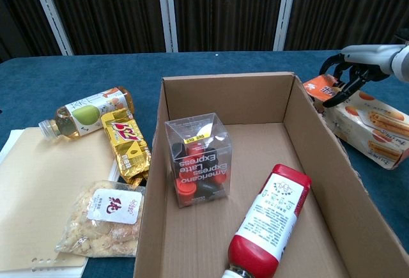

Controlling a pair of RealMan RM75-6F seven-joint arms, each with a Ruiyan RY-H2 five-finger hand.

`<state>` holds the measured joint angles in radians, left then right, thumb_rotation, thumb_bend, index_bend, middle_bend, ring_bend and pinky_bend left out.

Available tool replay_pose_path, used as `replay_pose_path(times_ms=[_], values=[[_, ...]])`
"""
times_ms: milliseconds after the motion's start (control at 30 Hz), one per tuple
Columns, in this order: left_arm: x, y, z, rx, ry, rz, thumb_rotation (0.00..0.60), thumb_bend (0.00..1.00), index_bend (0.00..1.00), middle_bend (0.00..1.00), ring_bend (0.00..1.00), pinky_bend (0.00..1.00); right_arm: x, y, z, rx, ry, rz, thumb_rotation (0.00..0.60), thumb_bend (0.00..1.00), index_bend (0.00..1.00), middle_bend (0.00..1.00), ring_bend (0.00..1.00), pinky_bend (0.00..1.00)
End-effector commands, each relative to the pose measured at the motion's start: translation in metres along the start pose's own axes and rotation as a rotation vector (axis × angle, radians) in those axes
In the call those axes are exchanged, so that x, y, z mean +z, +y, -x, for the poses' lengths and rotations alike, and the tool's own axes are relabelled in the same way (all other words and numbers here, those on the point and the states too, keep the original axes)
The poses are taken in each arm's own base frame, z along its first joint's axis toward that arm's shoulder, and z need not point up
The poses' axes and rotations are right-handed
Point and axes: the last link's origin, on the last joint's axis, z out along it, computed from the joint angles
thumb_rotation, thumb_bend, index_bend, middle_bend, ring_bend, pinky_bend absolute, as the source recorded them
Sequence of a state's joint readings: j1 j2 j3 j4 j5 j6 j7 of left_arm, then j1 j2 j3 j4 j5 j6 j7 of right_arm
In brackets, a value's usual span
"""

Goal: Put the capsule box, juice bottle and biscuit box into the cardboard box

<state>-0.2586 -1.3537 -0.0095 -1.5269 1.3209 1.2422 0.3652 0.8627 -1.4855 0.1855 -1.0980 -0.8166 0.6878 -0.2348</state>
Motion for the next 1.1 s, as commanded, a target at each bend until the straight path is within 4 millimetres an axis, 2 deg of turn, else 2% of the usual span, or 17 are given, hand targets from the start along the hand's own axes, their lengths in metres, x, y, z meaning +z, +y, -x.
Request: replay_pose_path(times_ms=[33, 300, 567, 867, 1100], values=[[-0.001, 0.0, -0.001, -0.002, 0.003, 0.0, 0.504, 0.0, 0.0, 0.0, 0.0, 0.0, -0.005, -0.005, -0.022, -0.014, 0.054, -0.018, 0.6, 0.32, 0.73, 0.58, 0.78, 1.0], [-0.002, -0.001, -0.003, -0.01, 0.013, 0.0, 0.505, 0.0, 0.0, 0.0, 0.0, 0.0, -0.016, -0.026, -0.069, -0.059, 0.143, -0.066, 0.6, 0.32, 0.73, 0.59, 0.78, 1.0], [-0.003, -0.001, -0.005, -0.014, 0.018, -0.001, 0.503, 0.0, 0.0, 0.0, 0.0, 0.0, -0.039, -0.065, -0.105, -0.086, 0.219, -0.14, 0.6, 0.32, 0.73, 0.59, 0.78, 1.0], [-0.003, 0.0, -0.005, -0.023, 0.006, 0.019, 0.5, 0.0, 0.0, 0.0, 0.0, 0.0, -0.085, -0.108, -0.12, -0.077, 0.249, -0.2, 0.6, 0.32, 0.73, 0.59, 0.78, 1.0], [-0.005, 0.001, -0.005, -0.031, -0.004, 0.042, 0.504, 0.0, 0.0, 0.0, 0.0, 0.0, -0.123, -0.135, -0.112, -0.079, 0.245, -0.229, 0.6, 0.32, 0.73, 0.59, 0.78, 1.0]])
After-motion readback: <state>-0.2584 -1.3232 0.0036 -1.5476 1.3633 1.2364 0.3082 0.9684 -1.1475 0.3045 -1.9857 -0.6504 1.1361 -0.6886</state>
